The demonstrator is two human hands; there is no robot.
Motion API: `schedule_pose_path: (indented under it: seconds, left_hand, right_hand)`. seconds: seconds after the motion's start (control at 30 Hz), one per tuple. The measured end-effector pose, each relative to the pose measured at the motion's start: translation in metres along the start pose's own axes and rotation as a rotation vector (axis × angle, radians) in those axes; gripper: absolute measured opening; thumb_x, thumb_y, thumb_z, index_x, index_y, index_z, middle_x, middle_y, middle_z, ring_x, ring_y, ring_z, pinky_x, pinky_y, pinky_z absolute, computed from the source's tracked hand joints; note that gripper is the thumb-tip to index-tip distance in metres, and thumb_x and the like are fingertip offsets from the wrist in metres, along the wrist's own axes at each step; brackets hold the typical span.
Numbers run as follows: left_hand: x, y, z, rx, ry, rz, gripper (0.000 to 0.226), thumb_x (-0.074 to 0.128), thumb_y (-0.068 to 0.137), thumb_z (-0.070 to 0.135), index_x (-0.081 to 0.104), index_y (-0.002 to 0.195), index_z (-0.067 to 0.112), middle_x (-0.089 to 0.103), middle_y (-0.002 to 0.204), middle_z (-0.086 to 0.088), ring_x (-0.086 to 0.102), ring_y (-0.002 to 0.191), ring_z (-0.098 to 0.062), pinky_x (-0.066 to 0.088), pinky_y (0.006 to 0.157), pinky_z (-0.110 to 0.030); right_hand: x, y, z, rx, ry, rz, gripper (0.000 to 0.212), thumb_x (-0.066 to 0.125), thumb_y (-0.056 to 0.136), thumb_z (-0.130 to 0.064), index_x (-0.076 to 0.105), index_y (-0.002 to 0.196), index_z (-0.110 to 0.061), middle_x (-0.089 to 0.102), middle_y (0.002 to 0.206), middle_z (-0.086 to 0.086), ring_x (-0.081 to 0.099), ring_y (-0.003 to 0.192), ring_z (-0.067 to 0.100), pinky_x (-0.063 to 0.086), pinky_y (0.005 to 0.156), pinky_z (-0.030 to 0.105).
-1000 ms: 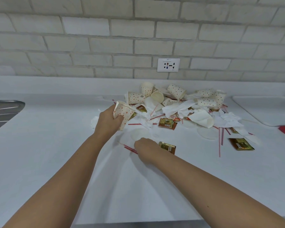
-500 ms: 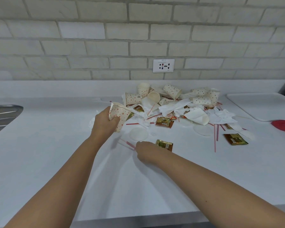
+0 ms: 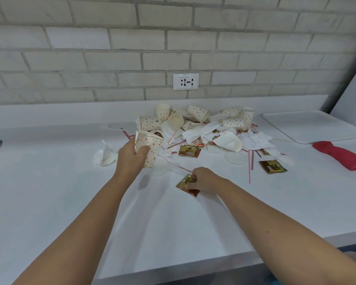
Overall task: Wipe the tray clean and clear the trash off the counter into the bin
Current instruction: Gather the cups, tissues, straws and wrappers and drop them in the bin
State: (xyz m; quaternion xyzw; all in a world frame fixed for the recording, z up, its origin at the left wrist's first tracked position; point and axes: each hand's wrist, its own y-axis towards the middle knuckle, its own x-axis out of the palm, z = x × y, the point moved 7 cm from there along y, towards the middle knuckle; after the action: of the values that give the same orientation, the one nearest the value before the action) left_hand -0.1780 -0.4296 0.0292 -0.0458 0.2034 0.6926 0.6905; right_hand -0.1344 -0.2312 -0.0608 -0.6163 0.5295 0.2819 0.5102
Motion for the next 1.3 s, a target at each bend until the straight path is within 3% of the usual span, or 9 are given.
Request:
schedule_pose_path:
  seconds: [0.13,0.3,0.4,0.57,0.67,0.8,0.93,1.0,1.3]
  left_hand:
    - [0.026,-0.007,0.007,0.043,0.02,-0.016,0.031,0.047,0.092,0.013,0.054,0.121,0.009,0.057,0.112,-0.003,0.053,0.105,-0.021,0.044,0.083,-0.034]
    - [0.08,-0.024,0.023,0.026,0.04,-0.024,0.034,0.048,0.094,0.019,0.053,0.126,0.006,0.058,0.122,-0.011,0.054,0.114,-0.027,0.048,0.085,-0.038]
    - [0.095,-0.032,0.037,0.017,0.051,0.047,0.034,0.048,0.094,0.02,0.054,0.123,0.004,0.06,0.117,-0.012,0.056,0.111,-0.031,0.051,0.088,-0.045]
    - [0.097,-0.044,0.05,0.041,0.012,0.135,0.028,0.047,0.094,0.019,0.057,0.115,0.005,0.056,0.098,0.0,0.054,0.091,-0.018,0.049,0.067,-0.029]
    - [0.091,-0.05,0.045,0.012,0.001,0.168,0.026,0.048,0.094,0.02,0.058,0.112,0.005,0.058,0.098,-0.003,0.057,0.095,-0.023,0.048,0.068,-0.029]
    - [0.084,-0.055,0.037,-0.023,0.006,0.172,0.029,0.048,0.095,0.023,0.058,0.116,0.006,0.062,0.113,-0.01,0.058,0.105,-0.026,0.048,0.074,-0.031]
    - [0.088,-0.056,0.031,-0.064,0.017,0.162,0.03,0.042,0.096,0.025,0.052,0.113,0.003,0.058,0.109,-0.011,0.056,0.104,-0.027,0.05,0.083,-0.042]
    - [0.097,-0.059,0.034,-0.062,0.025,0.144,0.023,0.041,0.096,0.025,0.05,0.104,0.006,0.055,0.107,-0.011,0.055,0.103,-0.028,0.047,0.086,-0.045]
    - [0.212,-0.108,0.096,0.157,-0.047,-0.069,0.018,0.041,0.098,0.02,0.053,0.095,0.006,0.054,0.096,-0.009,0.05,0.091,-0.023,0.039,0.078,-0.034]
  right_hand:
    - [-0.008,-0.01,0.02,0.021,0.077,0.045,0.037,0.063,0.087,-0.022,0.039,0.06,-0.016,0.049,0.087,0.007,0.048,0.081,0.022,0.033,0.058,0.024]
    - [-0.015,-0.039,0.062,0.045,0.326,0.142,0.011,0.059,0.087,-0.015,0.049,0.082,-0.014,0.05,0.085,0.002,0.049,0.086,0.022,0.033,0.057,0.02]
    - [-0.008,-0.039,0.062,0.087,0.411,0.159,0.055,0.063,0.084,-0.044,0.047,0.12,-0.006,0.053,0.116,0.01,0.051,0.1,0.023,0.037,0.073,0.026]
    - [0.006,-0.035,0.049,0.208,0.329,0.212,0.082,0.067,0.072,-0.061,0.041,0.128,-0.007,0.044,0.126,0.009,0.046,0.119,0.025,0.042,0.09,0.033]
    - [0.011,-0.031,0.043,0.248,0.342,0.229,0.065,0.069,0.078,-0.047,0.044,0.125,-0.01,0.047,0.127,0.008,0.046,0.12,0.025,0.043,0.092,0.032]
    - [0.01,-0.023,0.039,0.216,0.422,0.186,0.036,0.064,0.085,-0.027,0.053,0.114,-0.01,0.062,0.115,0.007,0.06,0.106,0.025,0.041,0.07,0.028]
    - [0.006,-0.027,0.056,0.214,0.462,0.135,0.016,0.062,0.086,-0.02,0.048,0.087,-0.011,0.054,0.082,0.003,0.055,0.084,0.022,0.036,0.05,0.021]
    - [0.0,-0.035,0.074,0.207,0.549,0.135,0.014,0.06,0.087,-0.017,0.05,0.086,-0.008,0.056,0.084,0.005,0.055,0.082,0.021,0.038,0.052,0.021]
    - [-0.084,-0.175,0.233,0.323,0.718,0.699,0.024,0.058,0.088,-0.017,0.063,0.092,0.007,0.066,0.089,0.016,0.06,0.08,0.027,0.042,0.06,0.024]
